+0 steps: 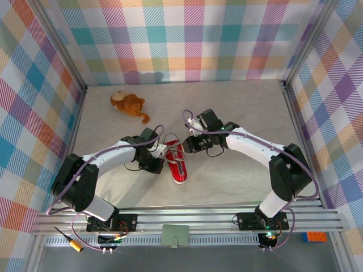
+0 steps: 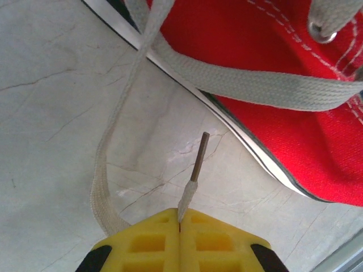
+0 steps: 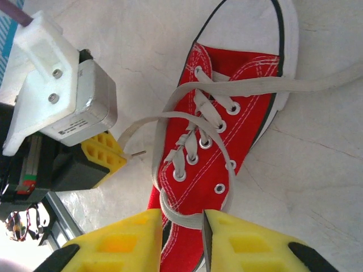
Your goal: Tie the shoes
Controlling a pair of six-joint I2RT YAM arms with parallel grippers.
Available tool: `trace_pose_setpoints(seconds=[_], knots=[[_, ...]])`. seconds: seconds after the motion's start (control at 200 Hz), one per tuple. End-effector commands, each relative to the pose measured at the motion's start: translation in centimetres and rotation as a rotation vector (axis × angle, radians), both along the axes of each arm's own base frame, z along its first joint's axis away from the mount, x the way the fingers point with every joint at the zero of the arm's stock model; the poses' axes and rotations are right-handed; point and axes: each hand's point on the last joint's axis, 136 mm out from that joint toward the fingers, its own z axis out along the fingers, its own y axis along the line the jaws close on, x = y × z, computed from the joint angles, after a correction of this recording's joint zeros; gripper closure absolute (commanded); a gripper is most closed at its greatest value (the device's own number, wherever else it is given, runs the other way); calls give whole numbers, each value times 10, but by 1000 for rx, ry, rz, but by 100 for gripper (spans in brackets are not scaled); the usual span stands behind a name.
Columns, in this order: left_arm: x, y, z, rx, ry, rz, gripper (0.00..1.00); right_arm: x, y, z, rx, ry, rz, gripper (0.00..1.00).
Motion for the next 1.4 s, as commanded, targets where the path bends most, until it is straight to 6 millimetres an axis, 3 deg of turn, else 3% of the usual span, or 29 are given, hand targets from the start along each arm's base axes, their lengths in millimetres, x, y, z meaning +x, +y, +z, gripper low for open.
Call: trace_pose_setpoints(seconds=[0.0, 0.395, 0.655, 0.91, 1.395], knots=[[5, -17, 6, -50, -3, 18, 100, 4, -2, -11, -24, 21, -36, 74], [17, -26, 1, -94, -59, 95, 100, 8, -2, -13, -30, 20, -39, 74], [32, -31, 11, -177, -191, 145, 100, 9, 0, -13, -23, 29, -43, 75], [35, -37, 31, -284, -347, 80, 100, 11, 5, -9, -9, 46, -39, 75], [37, -52, 43, -373, -492, -71, 100, 9, 26, -13, 77, 179, -36, 73]])
